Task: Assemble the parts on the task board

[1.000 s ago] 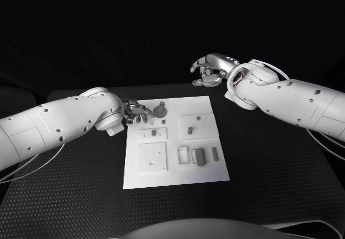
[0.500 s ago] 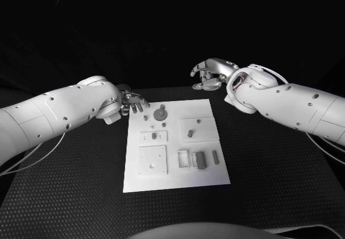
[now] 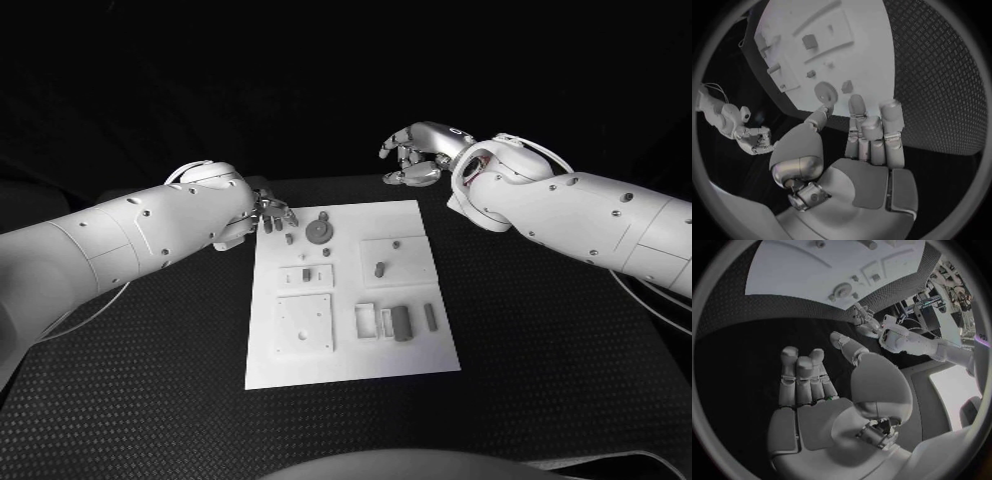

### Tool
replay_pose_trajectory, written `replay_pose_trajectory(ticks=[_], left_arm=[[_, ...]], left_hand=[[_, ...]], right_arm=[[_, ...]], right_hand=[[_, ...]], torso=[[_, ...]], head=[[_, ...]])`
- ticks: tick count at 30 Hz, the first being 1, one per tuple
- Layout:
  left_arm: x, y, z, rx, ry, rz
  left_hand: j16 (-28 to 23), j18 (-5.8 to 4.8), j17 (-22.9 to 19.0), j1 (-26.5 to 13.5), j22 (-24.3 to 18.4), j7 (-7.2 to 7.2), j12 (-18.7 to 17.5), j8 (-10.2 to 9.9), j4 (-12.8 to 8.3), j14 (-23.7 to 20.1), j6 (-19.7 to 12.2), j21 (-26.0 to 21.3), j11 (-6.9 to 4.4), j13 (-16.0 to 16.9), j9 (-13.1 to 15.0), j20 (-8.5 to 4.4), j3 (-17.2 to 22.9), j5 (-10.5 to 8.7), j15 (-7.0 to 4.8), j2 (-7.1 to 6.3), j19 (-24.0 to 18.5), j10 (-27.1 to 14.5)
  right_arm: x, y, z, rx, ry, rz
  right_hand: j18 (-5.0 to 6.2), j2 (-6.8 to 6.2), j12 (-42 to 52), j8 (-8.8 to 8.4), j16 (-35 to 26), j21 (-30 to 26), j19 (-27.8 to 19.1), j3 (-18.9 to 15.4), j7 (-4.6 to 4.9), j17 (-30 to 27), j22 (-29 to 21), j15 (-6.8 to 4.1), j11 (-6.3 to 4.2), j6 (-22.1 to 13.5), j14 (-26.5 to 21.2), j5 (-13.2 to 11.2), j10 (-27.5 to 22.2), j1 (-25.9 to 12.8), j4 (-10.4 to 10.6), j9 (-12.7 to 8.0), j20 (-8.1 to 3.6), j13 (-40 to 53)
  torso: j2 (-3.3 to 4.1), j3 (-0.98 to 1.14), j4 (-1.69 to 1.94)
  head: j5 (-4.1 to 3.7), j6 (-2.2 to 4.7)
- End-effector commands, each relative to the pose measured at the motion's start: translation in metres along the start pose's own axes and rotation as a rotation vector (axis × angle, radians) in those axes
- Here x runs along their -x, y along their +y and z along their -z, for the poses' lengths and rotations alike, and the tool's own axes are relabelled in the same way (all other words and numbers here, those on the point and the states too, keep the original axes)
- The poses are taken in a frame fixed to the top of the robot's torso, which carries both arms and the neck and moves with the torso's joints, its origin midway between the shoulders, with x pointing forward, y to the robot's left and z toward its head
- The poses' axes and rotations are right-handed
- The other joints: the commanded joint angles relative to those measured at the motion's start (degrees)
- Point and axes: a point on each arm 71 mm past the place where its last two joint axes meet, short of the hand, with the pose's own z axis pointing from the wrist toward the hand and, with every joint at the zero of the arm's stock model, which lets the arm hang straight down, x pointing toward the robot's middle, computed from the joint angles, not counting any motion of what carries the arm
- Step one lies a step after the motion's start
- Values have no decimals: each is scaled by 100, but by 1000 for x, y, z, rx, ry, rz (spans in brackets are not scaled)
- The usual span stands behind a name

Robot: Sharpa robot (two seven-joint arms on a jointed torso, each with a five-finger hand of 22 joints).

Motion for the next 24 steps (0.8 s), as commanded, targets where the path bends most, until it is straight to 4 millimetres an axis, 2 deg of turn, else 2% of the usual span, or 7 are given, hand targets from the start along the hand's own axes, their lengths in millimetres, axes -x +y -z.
replay_pose_trajectory(ticks=[1,4,7,10,15,20,24], left_arm=[[2,0,-1,-7,-18,-75],[2,2,-2,-3,-5,-89],[2,1,-2,-3,4,-94],[-2,1,-4,-9,8,-80],[-6,1,-6,-11,30,-62],[-10,3,-8,-6,39,-58],[-14,4,-10,-2,48,-49]], left_hand=[[-8,538,12,-84,14,157,-15,-42,64,-6,-208,-37,162,-20,14,47,-62,-64,42,-140,-20,-211],[2,562,21,-198,27,155,14,-37,120,-18,-209,-45,160,-38,32,53,-123,-181,42,-229,-27,-218],[13,595,32,-264,45,145,55,-29,225,-28,-207,-56,149,-69,58,51,-94,-503,33,-321,-29,-223],[16,599,36,-302,52,145,69,-30,275,-33,-210,-60,150,-80,66,55,-85,-548,33,-359,-31,-227],[22,608,43,-384,62,145,89,-27,362,-39,-211,-65,151,-96,82,57,-86,-578,33,-419,-32,-232],[28,615,49,-440,70,143,103,-25,421,-41,-213,-66,149,-107,94,57,-86,-586,31,-447,-30,-235],[31,621,56,-546,78,144,114,-26,515,-51,-222,-72,151,-119,108,59,-95,-596,33,-492,-38,-243]], right_arm=[[-1,1,0,7,9,0],[-2,1,0,8,9,0],[-2,2,0,9,10,-1],[-2,4,-1,13,10,-2],[-3,6,-1,19,11,-4],[-2,7,0,21,11,-5],[-2,7,0,22,10,-5]], right_hand=[[134,58,34,30,-14,-20,2,-20,188,-6,31,24,11,-79,-11,3,2,-11,-13,-6,-21,-8],[134,58,34,30,-14,-20,2,-20,188,-6,31,24,12,-80,-10,3,2,-12,-12,-7,-21,-8],[134,59,35,30,-14,-20,2,-20,188,-6,32,24,12,-80,-10,3,2,-12,-13,-8,-21,-9],[134,60,35,31,-14,-20,3,-19,188,-7,32,24,12,-80,-10,3,2,-11,-13,-8,-22,-9],[134,65,36,31,-13,-20,3,-18,188,-7,32,24,12,-81,-10,3,2,-9,-14,-10,-22,-10],[134,67,36,31,-13,-20,3,-19,188,-7,32,24,12,-81,-10,3,2,-9,-14,-11,-22,-10],[134,67,37,32,-13,-20,4,-19,188,-7,32,24,12,-81,-10,3,2,-10,-15,-11,-22,-10]], torso=[[5,-1,-10],[1,-4,-9],[1,-8,-7],[5,-6,0],[16,-11,-16],[18,-4,-12],[24,-8,-12]], head=[[2,2],[-10,-6],[-18,-12],[-23,-8],[-34,-2],[-45,-18],[-51,-27]])
